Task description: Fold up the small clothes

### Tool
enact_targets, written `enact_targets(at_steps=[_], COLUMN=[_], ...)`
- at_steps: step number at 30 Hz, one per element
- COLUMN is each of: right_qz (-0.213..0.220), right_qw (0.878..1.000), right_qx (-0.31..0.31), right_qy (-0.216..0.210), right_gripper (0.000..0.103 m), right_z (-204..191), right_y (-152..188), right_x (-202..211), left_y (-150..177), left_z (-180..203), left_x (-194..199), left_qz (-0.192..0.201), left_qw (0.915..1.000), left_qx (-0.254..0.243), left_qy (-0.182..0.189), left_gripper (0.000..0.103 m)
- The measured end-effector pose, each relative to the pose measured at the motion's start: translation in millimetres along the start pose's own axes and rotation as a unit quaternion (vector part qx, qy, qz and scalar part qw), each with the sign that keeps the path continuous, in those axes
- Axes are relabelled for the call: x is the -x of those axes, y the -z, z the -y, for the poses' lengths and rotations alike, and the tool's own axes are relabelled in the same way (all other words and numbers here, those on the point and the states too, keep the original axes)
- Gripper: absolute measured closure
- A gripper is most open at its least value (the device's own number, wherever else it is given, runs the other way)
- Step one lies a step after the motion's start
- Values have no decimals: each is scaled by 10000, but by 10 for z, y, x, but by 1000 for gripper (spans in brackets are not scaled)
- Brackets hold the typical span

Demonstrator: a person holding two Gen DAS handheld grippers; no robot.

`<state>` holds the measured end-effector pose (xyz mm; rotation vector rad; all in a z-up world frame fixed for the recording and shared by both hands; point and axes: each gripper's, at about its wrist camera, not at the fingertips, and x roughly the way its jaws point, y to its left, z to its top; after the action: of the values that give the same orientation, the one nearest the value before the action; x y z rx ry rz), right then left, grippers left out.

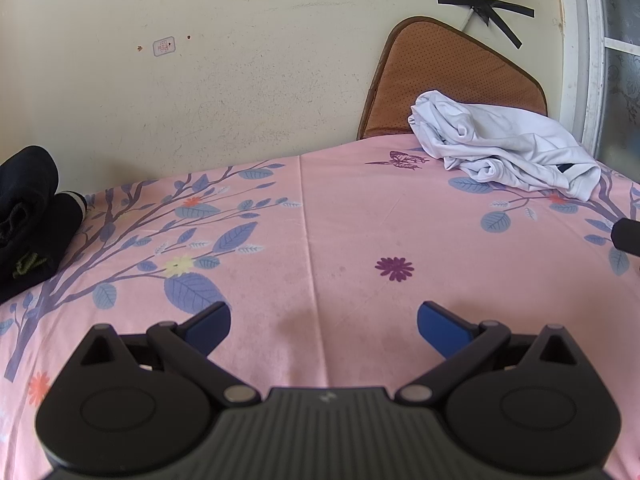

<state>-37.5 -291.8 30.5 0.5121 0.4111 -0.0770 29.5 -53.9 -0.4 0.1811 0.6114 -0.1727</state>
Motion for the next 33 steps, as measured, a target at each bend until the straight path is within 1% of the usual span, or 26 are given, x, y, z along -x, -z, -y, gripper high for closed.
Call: enact_targets(at_steps=[16,33], right_qz=[17,9], right_qw=[10000,10000], right_qx=[-21,-22], right_qy=[21,22], right_gripper=[13,13], right_z=[18,32], right_y=[4,1], right_x=[2,10], left_y=[2,-3], left_z=[23,-5], left_x=[5,11], left_qz=[28,42], left_qw=[10000,9999], left_qx=[-14,90], left_qy=[8,24], left_gripper=[0,0])
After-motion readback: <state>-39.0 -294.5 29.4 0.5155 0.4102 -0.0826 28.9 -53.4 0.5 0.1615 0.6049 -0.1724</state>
